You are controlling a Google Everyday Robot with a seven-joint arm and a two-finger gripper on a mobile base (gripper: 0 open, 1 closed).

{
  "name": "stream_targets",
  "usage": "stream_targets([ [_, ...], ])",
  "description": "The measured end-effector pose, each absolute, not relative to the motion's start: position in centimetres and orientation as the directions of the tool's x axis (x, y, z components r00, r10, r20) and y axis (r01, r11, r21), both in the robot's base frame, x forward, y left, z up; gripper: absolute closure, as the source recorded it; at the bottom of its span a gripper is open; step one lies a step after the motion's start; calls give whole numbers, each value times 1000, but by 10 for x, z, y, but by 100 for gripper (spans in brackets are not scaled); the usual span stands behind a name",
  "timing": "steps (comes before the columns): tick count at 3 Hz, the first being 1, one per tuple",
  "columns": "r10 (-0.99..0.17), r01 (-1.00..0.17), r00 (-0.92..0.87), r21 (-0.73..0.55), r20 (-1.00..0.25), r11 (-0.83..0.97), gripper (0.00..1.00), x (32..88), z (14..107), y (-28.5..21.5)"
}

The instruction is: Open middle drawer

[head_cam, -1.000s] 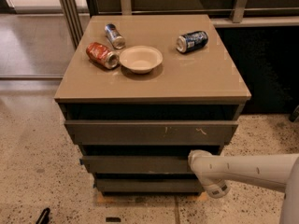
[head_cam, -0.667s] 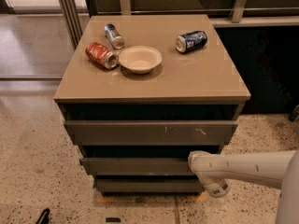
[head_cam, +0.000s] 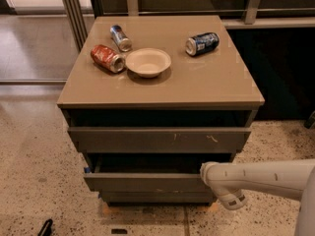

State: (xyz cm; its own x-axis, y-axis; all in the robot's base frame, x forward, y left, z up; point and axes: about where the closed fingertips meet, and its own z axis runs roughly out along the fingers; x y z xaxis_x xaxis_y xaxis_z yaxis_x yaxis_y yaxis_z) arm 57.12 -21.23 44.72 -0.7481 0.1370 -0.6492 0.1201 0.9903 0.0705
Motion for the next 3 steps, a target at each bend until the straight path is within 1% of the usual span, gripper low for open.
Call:
stream_targets([
  [1,128,116,-754,60,-644,991,100,577,444,-209],
  [2,108,103,-805,41,-583,994,100,578,424,-205],
  [3,121,118,-832,41,-542,992,100,567,418,-212],
])
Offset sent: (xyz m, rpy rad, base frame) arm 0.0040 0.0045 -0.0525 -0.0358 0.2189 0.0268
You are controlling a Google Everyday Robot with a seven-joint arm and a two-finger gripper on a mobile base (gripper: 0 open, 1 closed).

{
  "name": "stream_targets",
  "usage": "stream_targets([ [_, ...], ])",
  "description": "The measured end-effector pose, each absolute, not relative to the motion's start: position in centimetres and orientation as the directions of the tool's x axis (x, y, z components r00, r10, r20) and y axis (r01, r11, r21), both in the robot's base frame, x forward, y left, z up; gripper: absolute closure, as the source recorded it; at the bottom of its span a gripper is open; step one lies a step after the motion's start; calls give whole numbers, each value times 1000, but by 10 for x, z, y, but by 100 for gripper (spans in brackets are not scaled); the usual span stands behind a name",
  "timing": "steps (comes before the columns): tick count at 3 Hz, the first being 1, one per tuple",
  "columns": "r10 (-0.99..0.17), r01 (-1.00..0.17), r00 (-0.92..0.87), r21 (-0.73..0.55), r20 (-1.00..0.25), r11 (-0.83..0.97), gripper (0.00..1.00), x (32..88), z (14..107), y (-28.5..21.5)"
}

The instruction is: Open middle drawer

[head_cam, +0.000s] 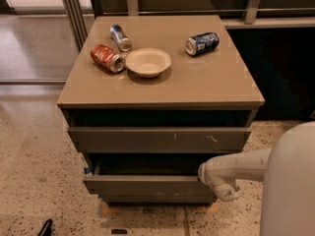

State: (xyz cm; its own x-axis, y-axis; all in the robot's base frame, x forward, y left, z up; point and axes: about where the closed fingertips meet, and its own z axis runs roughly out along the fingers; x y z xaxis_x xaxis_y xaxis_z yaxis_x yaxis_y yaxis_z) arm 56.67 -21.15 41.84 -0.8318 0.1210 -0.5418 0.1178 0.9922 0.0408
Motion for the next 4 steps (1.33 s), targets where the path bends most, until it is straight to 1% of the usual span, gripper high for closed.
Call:
stream_targets([
  [1,166,148,-840,76,-516,986,100,534,423,-216],
  [2,166,148,-840,76,-516,986,100,533,427,-216],
  [3,205,171,-833,113,-513,979,100,496,434,-218],
  [4,209,173,-833,118,-513,978,100,494,436,-218],
])
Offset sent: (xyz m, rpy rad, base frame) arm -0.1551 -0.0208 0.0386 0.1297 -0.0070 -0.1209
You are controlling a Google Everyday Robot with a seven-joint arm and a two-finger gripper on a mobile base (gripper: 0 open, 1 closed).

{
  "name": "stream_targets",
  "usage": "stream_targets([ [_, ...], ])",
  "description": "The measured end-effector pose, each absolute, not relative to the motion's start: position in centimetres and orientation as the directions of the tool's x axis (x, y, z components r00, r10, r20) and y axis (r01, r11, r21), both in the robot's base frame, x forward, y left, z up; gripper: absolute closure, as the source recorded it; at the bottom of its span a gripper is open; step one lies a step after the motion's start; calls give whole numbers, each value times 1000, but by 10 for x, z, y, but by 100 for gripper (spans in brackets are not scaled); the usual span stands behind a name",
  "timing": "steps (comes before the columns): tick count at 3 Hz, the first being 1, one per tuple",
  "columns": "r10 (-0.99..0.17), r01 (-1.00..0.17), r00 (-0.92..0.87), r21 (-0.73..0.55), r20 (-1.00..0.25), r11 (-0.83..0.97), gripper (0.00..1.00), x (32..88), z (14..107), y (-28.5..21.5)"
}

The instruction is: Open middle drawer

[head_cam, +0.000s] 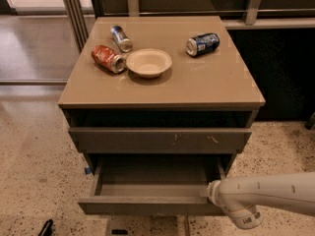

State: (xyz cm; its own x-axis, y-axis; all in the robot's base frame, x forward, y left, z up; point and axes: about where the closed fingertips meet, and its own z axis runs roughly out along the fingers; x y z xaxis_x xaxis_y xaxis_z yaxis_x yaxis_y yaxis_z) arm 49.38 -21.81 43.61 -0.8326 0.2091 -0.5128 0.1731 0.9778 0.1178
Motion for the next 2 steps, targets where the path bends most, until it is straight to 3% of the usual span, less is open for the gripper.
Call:
stream_targets([
  [1,250,193,-829,164,-500,968,100,448,442,-223],
  [2,250,193,-829,164,-500,968,100,448,442,-223],
])
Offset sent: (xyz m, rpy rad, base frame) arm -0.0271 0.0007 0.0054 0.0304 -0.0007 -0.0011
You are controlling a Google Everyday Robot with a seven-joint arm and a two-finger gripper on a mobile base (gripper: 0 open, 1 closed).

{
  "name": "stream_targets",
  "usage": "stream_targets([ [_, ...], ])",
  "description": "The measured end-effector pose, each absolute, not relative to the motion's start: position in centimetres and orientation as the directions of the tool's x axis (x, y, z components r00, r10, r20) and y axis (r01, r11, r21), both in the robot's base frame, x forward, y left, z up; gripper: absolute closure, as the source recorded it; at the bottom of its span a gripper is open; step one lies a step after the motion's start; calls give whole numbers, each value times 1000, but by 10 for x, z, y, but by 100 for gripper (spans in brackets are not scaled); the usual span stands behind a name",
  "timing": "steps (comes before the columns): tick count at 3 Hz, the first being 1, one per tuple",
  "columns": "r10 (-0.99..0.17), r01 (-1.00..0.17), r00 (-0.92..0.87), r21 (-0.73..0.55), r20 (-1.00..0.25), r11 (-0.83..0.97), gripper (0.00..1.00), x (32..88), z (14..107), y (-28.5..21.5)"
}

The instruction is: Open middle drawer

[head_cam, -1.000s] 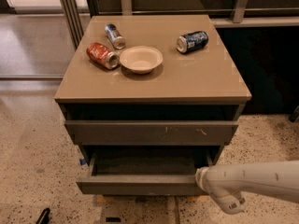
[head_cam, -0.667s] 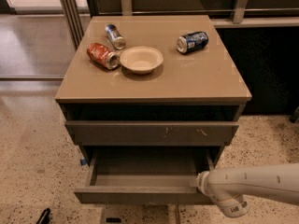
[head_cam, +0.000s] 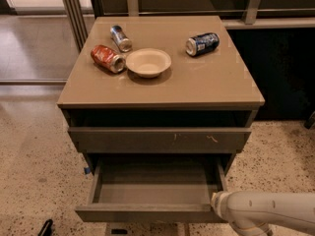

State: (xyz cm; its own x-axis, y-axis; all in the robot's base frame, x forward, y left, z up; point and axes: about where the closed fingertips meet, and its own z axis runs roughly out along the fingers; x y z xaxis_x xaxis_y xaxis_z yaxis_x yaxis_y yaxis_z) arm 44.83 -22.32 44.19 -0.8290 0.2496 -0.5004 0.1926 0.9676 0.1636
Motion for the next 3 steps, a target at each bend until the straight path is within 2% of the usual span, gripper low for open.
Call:
stream_targets([
  [3,284,235,-863,166,-418,958,100,429,428,-222],
])
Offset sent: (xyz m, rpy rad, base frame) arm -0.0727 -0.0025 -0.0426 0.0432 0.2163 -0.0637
